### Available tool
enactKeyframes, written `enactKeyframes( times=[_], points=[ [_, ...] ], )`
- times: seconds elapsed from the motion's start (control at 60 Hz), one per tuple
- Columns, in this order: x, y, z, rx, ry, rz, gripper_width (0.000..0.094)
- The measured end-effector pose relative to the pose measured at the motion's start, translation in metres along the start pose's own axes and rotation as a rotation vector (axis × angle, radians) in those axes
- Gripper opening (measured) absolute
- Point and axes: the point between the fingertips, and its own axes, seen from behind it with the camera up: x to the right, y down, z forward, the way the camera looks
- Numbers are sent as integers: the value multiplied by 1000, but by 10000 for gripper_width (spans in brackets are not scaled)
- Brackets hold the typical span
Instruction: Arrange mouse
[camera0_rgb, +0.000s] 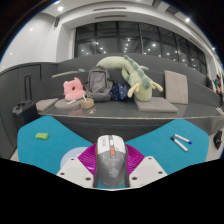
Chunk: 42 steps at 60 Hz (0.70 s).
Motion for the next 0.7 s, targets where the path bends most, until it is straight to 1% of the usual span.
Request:
enactKeyframes(
  times=[0.083, 0.117, 0.25, 0.333, 0.4, 0.45, 0.483, 0.517, 0.55, 0.583, 0.617, 0.65, 0.7],
  points=[
    [-39, -16, 20, 6, -20, -13, 345],
    [-53, -12, 30, -13, -25, -17, 344],
    [-97, 38, 74, -124, -45, 19, 346],
    [-99, 78, 96, -200, -9, -10, 352],
    [-94, 104, 109, -238, 21, -27, 373],
    [-95, 117, 114, -254, 24, -16, 428],
    [-93, 109, 116, -213, 27, -26, 467],
    [-93, 110, 117, -198, 34, -41, 522],
    [-93, 116, 118, -212, 41, -49, 655],
    [-92, 115, 117, -208, 51, -51, 811],
    [-88, 111, 115, -196, 68, -56, 875],
    [-83, 108, 109, -194, 78, -61, 845],
    [-82, 100, 95, -176, 75, -56, 848]
  ],
)
